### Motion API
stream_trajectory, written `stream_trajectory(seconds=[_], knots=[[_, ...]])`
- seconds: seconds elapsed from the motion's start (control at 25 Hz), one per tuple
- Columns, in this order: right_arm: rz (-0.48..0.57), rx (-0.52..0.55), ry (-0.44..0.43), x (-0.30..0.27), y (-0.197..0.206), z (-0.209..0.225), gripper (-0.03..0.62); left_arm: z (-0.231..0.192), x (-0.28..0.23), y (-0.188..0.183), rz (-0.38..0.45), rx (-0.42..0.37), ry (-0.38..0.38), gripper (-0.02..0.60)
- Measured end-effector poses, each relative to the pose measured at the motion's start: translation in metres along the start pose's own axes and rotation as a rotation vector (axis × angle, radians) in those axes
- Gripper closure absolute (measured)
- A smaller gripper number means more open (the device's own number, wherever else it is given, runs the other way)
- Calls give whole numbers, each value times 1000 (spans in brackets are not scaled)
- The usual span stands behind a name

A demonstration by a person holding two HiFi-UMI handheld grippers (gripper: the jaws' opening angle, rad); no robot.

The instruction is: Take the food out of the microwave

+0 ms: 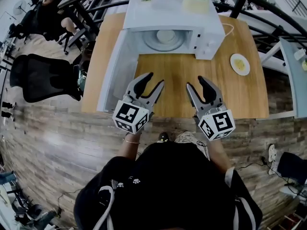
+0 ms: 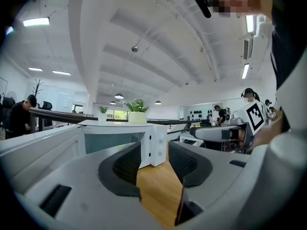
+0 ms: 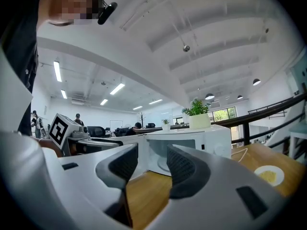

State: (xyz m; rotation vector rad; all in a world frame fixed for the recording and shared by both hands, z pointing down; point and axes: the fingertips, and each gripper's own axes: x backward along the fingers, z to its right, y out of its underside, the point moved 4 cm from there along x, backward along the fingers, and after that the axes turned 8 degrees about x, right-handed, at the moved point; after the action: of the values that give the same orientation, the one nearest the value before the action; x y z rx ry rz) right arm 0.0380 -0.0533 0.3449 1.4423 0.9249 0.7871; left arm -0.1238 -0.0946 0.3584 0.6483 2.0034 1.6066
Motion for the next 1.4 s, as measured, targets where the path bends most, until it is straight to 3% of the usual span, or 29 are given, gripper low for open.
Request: stream_trajectory(seconds=[0.48,0.96,1.4], knots=[[-48,3,-73,-76,19,54,373,-60,-66,9,-19,34,-119,382],[-134,-16,-130,-141,72,82,342,-115,-123,33,-84,-5,-205,345],[-194,-14,-60,-196,93,93,324,-159,-156,52,-117,45,-161,334]])
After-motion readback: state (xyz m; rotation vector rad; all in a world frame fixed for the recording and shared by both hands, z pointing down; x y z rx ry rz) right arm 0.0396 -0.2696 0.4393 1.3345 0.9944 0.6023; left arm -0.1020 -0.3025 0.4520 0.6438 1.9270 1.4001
